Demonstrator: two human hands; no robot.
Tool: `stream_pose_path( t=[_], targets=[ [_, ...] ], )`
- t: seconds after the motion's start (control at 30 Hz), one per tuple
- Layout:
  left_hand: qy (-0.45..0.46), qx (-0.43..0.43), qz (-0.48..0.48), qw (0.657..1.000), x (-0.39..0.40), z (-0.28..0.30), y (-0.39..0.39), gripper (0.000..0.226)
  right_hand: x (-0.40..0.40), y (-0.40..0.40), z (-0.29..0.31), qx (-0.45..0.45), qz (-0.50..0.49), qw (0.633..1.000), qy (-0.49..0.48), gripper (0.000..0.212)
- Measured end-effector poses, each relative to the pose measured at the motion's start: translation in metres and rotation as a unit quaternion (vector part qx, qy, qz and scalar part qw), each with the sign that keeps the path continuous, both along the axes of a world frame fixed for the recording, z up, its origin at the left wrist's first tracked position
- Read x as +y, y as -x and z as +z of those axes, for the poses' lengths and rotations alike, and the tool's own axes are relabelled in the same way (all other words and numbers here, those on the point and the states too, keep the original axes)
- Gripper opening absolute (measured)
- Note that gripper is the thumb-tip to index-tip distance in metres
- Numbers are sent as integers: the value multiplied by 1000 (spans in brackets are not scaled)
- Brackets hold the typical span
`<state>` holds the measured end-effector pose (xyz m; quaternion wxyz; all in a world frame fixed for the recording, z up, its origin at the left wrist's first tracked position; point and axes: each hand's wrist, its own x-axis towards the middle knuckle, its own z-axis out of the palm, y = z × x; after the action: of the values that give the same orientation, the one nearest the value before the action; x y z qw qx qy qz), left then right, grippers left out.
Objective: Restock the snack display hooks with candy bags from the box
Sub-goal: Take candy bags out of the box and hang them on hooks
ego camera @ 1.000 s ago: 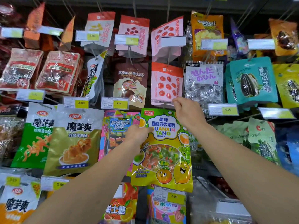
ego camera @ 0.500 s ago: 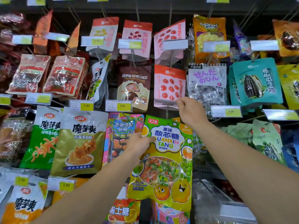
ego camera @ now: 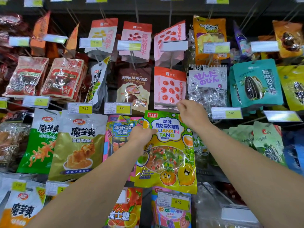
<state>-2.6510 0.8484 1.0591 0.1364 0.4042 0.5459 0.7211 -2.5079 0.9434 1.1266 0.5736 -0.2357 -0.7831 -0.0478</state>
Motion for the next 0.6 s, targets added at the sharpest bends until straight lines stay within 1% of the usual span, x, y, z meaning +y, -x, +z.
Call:
stream_pose_path(
  t=[0.07, 0.13, 0.2, 0.3, 0.5, 0.6],
  targets=[
    [7, -6, -2, 1000, -1, 2, -3, 42, 0, -1, 1, -6, 4, 1000, 2, 30],
    [23, -6, -6, 1000, -2, 4, -5, 47, -2, -2, 2, -13, -1, 1000, 6, 32],
    [23, -6, 1, 1000, -2, 5, -4, 44, -3, -2, 2, -16, -7, 1000, 7, 32],
    [23, -9, -6, 1000, -5, 6, -6, 30, -2, -2, 4, -19, -11, 1000, 5, 30],
    [50, -19, 3, 999, 4, -4, 3, 28, -1, -1, 4, -15, -19, 1000, 14, 30],
    [42, -17, 8, 999, 6, -4, 2, 25, -3, -2, 2, -13, -17, 1000, 7, 30]
  ],
)
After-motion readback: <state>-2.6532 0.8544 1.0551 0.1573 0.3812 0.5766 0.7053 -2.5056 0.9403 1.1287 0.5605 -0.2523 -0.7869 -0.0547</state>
